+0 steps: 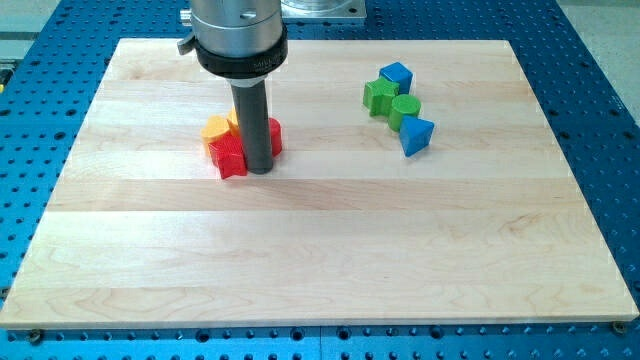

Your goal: Move triangle at bottom right corner

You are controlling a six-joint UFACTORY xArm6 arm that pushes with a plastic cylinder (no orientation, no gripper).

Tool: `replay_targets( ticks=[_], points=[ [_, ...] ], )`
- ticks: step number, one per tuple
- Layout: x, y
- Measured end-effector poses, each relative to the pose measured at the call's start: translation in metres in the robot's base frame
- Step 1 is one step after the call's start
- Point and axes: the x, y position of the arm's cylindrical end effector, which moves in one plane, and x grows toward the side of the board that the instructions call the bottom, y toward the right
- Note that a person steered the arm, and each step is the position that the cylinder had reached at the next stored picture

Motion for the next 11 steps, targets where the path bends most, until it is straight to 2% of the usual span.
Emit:
replay_targets(
  ticks=[1, 2, 3, 7, 10, 11],
  points=[
    [0.003, 0.001],
    [-0.012, 0.001],
    [0.01, 0.028],
    [-0.016, 0.076],
    [-0.017, 0.073],
    [-0.041, 0.076]
  ],
)
